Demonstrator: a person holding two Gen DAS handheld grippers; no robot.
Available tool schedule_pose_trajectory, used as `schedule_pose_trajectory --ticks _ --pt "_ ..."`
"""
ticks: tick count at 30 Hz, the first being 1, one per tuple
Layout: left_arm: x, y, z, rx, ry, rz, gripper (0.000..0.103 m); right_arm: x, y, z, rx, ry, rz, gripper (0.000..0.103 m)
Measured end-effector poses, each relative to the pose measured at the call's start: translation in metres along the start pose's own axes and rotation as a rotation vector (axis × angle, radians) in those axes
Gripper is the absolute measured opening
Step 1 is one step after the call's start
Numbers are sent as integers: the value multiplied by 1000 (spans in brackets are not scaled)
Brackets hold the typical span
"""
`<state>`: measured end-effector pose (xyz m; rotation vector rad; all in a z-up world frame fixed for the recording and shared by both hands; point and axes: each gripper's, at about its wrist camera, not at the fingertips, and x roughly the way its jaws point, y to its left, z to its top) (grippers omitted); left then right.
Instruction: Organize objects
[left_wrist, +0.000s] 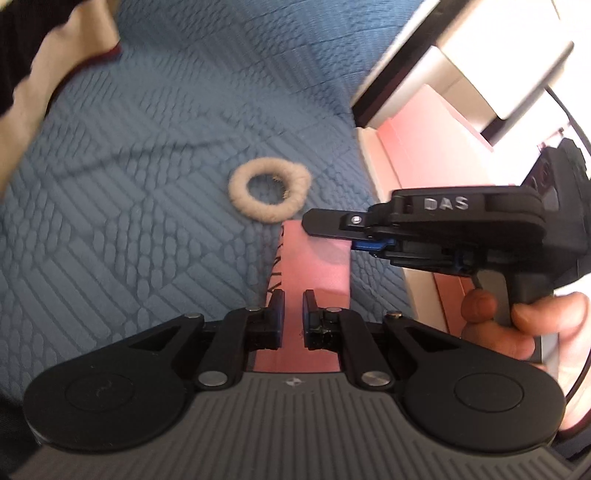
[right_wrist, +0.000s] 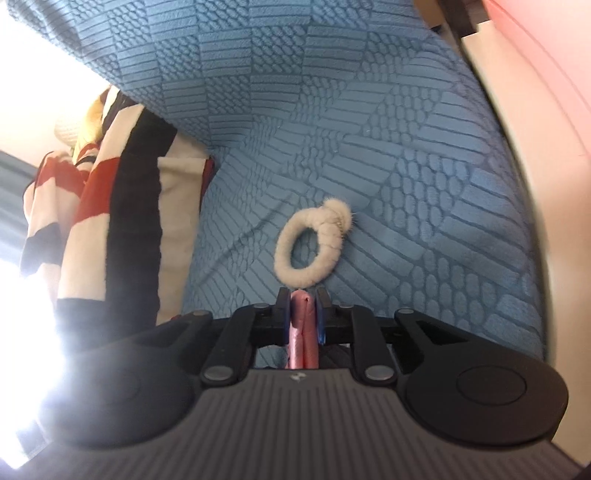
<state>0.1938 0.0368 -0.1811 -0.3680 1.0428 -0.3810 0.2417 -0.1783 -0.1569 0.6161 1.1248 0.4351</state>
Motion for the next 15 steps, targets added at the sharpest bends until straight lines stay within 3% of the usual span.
schedule_pose_trajectory --ticks 6,11,15 --pt "-10 -28 -7 108 -46 4 12 -8 5 -5 -8 -21 -19 16" --pt "-12 -53 -16 193 -58 18 33 -12 3 -7 11 -26 -32 16" --pt "-4 -73 -25 267 -71 78 44 -15 2 -7 10 -27 -40 16"
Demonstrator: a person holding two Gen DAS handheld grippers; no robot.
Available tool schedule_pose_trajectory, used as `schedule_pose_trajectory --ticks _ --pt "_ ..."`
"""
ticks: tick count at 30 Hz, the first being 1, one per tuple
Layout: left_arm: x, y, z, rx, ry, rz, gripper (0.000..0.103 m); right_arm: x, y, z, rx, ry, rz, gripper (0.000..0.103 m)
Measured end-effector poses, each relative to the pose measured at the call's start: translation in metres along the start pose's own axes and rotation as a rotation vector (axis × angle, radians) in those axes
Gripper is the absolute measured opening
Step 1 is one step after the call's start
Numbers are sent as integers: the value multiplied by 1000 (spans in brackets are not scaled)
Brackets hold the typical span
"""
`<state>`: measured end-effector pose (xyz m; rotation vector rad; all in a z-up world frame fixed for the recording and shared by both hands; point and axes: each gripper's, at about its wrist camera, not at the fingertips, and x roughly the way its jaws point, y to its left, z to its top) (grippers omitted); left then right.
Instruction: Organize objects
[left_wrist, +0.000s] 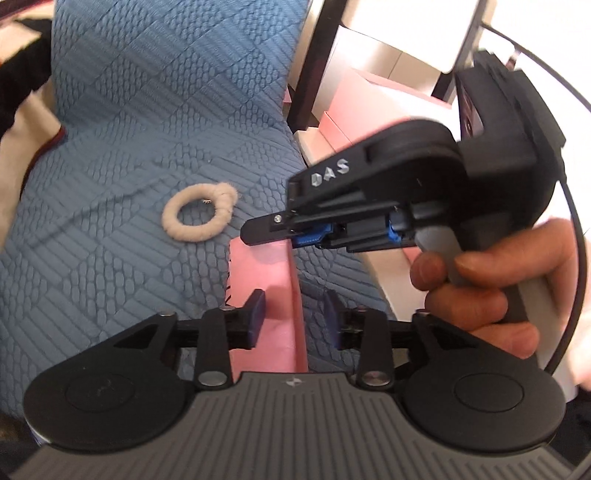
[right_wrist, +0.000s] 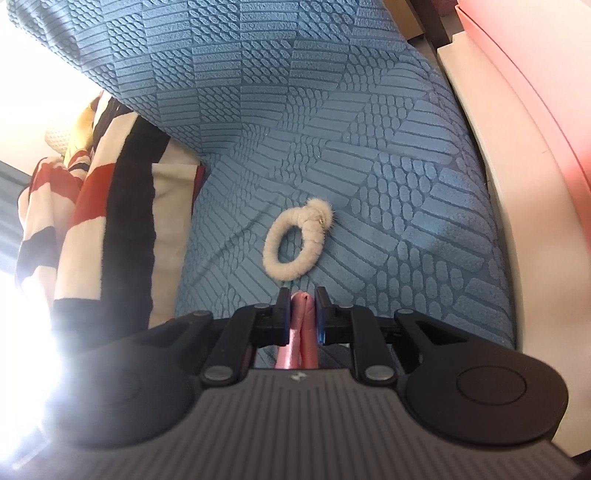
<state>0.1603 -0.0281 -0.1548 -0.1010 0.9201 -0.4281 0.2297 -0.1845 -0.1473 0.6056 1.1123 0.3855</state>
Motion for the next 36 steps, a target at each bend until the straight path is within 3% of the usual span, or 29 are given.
schedule_pose_trajectory --ticks 2,6,13,18,28,33,36 --pt "4 -7 -1 19 -3 26 50 -1 0 0 6 1 -2 16" --pt "14 -12 -5 16 19 87 50 -4 0 -1 8 8 -3 16" --pt "23 -37 -15 166 18 250 50 -6 -2 -3 30 20 -11 16" --pt "18 -46 -20 240 -12 350 45 -8 -7 -3 64 9 -17 16" --pt "23 -50 -29 392 -3 406 22 -2 -6 -5 113 25 -16 17" --pt "15 -42 -22 355 -8 392 18 -2 4 -5 93 18 19 19" --pt "9 -22 -14 229 9 343 16 -6 12 -2 61 -19 26 21"
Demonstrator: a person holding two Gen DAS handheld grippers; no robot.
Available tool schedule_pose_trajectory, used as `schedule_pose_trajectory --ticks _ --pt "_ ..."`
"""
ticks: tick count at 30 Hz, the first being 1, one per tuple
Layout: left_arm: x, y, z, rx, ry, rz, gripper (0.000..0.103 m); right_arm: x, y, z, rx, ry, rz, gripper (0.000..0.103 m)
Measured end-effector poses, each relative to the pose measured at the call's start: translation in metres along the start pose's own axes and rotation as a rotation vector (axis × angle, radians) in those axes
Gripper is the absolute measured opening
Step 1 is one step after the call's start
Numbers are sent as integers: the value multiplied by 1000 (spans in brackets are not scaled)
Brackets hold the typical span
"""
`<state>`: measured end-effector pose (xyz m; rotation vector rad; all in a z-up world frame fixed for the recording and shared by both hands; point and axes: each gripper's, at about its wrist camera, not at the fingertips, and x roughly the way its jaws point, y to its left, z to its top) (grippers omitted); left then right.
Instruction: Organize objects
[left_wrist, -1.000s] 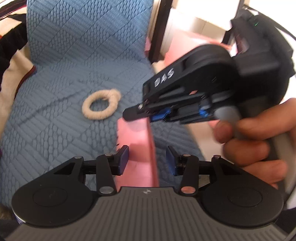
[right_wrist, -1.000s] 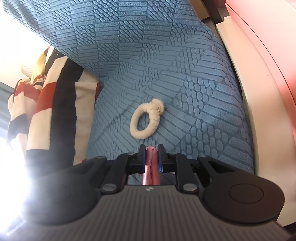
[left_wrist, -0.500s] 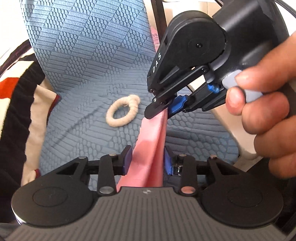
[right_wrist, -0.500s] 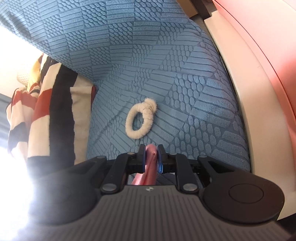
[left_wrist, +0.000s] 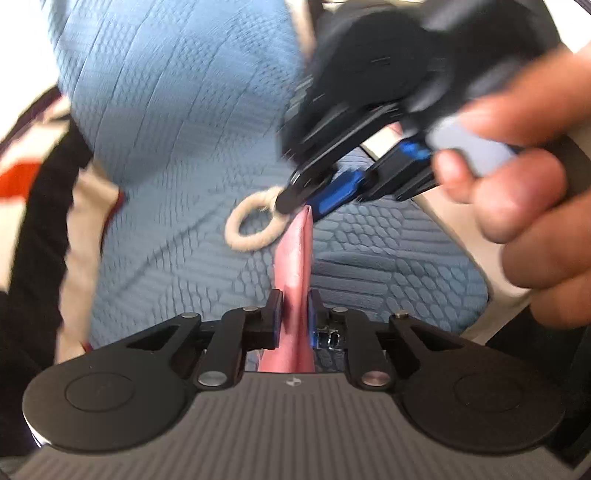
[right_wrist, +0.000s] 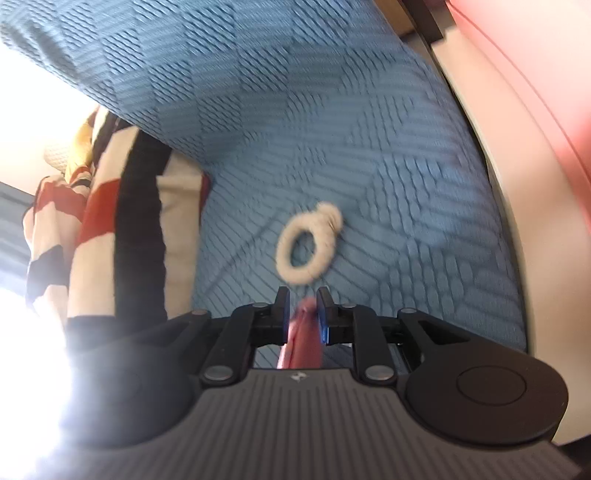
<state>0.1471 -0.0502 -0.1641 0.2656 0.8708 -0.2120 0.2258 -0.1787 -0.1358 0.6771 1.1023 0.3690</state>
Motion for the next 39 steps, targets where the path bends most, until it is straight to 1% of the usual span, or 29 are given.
schedule_pose_trajectory --ticks 2,3,4,6,8,11,15,17,23,27,30,31,33,36,39 --pt "0 18 1 -102 20 -38 16 -4 1 5 3 -25 11 31" --pt "-1 25 1 -152 31 -57 16 -5 2 7 1 -38 4 41" --pt "1 33 1 -196 42 -74 16 -5 3 9 -6 -52 -13 46" --pt "6 48 0 -269 64 -97 16 -3 7 15 -28 -72 -46 47" --pt "13 61 -1 -321 79 -113 16 2 9 20 -45 -68 -60 47" --pt "19 66 -3 -352 95 -135 17 16 12 27 -71 -44 -80 47" --pt "34 65 0 -329 112 -133 18 34 23 32 -182 -30 -188 46" --pt "39 61 2 -305 124 -127 20 42 26 35 -222 -23 -223 46" --pt "51 63 5 -317 141 -130 19 56 30 40 -278 -3 -240 44" --pt "55 68 8 -335 147 -149 18 66 33 37 -327 26 -259 37" --pt "56 69 9 -345 148 -155 17 69 39 35 -379 17 -273 37" --pt "57 70 8 -348 149 -157 17 70 42 33 -398 17 -281 32" --pt "57 70 8 -356 151 -162 17 73 48 29 -452 18 -313 26" --pt "59 70 9 -355 144 -164 18 72 53 25 -493 21 -326 22" --pt "61 70 10 -366 133 -162 18 65 54 26 -472 -12 -320 20"
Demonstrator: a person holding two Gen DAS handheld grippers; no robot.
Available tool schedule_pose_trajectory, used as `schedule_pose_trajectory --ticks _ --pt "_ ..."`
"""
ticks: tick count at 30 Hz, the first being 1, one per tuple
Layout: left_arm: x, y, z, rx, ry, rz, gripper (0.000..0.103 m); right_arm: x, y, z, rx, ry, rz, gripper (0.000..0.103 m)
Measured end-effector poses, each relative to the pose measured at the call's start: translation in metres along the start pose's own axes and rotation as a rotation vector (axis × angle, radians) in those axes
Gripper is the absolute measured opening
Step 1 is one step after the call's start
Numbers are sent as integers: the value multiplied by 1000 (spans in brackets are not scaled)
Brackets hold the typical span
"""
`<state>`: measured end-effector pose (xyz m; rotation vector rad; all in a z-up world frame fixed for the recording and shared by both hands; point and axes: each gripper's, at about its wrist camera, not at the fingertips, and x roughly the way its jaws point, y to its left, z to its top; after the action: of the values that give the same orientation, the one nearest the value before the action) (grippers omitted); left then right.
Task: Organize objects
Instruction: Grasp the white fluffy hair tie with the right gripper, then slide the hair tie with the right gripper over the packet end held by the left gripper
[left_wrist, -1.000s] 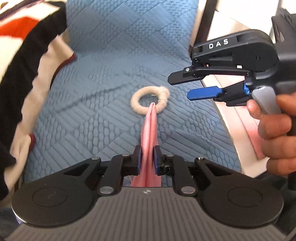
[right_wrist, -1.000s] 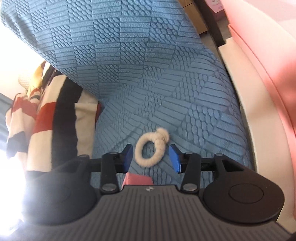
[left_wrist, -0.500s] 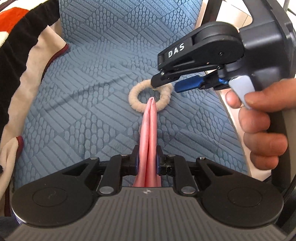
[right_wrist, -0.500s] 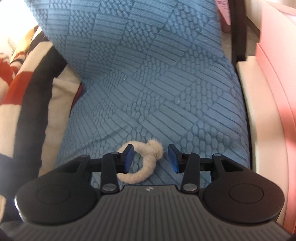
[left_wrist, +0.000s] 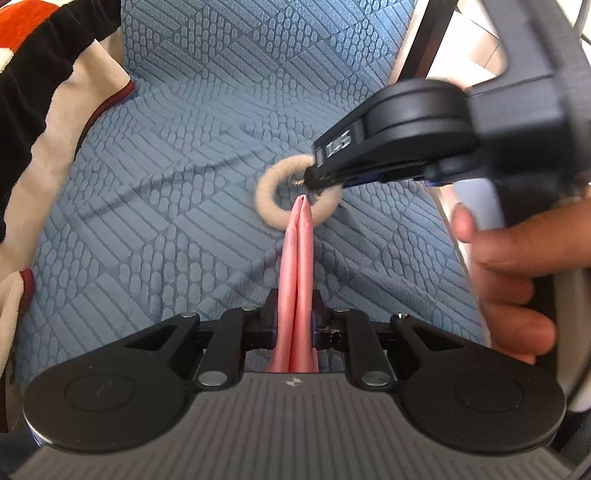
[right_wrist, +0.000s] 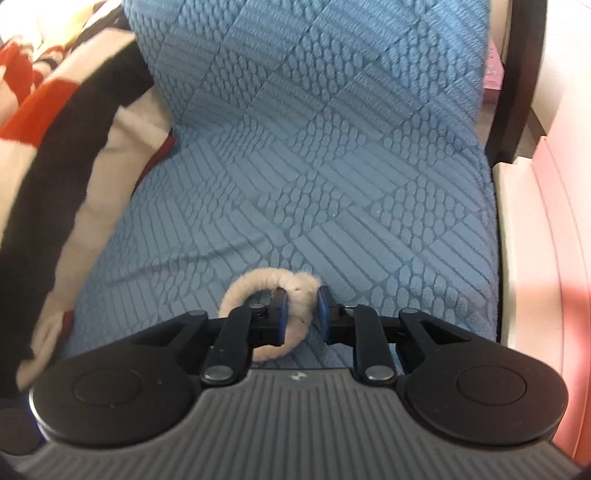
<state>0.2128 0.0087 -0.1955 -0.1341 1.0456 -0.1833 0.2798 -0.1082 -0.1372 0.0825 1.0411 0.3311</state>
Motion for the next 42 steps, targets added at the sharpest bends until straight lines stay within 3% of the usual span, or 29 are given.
schedule_pose_trajectory --ticks 8,13,21,26,33,42 --pt "3 -9 1 26 -32 32 18 -42 -10 1 53 -107 49 20" --pt "1 -12 -1 33 -37 40 16 -66 -24 -1 160 -142 94 20" --pt "-10 -29 -6 130 -96 51 15 -80 -19 -10 249 -91 241 20" --pt "-14 -36 -8 189 -122 60 15 -75 -16 -19 255 -34 180 21" --pt "-12 -46 -12 244 -121 74 15 -74 -29 -29 299 -31 107 21" --pt "-10 -48 -14 246 -116 76 15 -56 -37 -34 352 41 95 26"
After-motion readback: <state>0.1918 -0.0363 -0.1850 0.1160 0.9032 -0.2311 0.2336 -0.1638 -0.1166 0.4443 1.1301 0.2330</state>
